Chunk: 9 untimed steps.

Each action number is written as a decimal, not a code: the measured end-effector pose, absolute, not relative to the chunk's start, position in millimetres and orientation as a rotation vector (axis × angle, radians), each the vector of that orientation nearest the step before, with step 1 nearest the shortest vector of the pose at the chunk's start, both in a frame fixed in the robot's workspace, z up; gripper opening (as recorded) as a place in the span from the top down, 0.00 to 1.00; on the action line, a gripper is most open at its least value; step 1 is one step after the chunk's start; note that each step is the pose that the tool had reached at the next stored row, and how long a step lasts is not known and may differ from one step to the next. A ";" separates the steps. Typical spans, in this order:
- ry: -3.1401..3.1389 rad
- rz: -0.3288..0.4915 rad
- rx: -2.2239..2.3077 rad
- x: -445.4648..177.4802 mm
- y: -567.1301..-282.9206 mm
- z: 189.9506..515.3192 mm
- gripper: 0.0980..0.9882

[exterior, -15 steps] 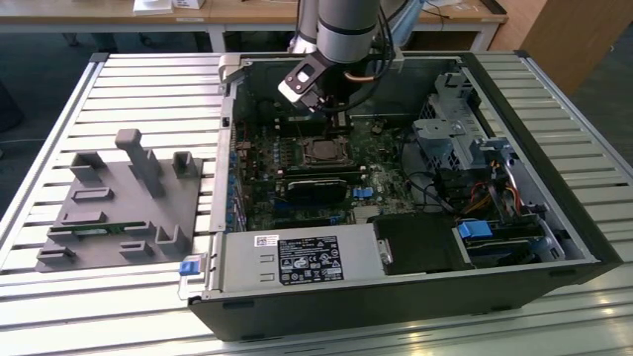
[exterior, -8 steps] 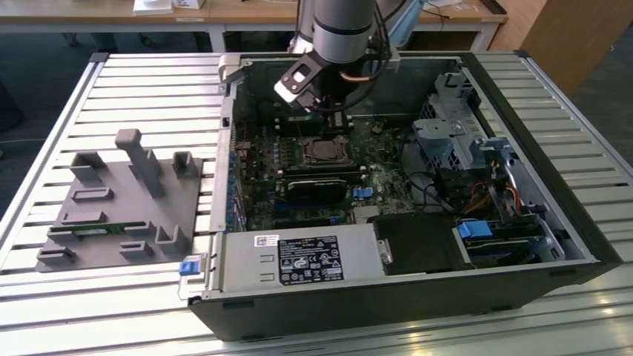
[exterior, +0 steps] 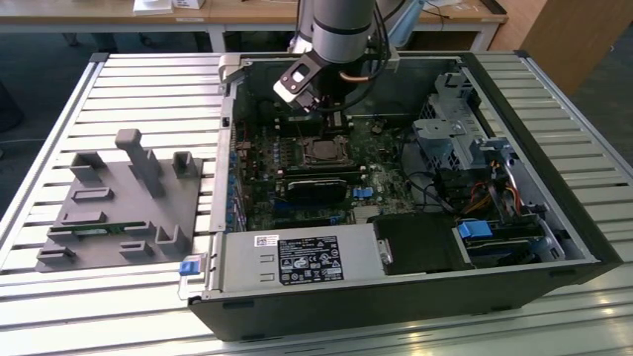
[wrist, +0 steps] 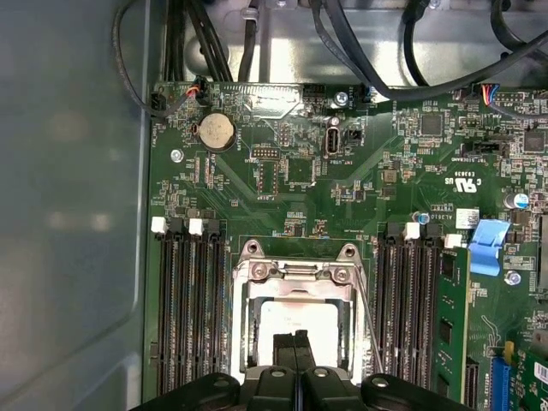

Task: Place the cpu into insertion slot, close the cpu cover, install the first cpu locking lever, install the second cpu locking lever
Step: 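Install the first cpu locking lever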

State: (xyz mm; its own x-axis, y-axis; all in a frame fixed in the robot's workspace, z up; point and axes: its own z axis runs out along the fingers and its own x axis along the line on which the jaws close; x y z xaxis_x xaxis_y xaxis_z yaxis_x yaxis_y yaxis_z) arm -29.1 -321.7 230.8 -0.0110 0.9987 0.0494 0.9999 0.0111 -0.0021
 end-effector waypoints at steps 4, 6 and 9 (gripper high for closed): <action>-2.207 -0.052 -2.183 -29.1 -321.7 231.3 0.99; -2.207 -0.052 -2.183 -29.1 -321.7 231.3 0.99; -2.207 -0.051 -2.183 -29.1 -321.7 232.3 0.99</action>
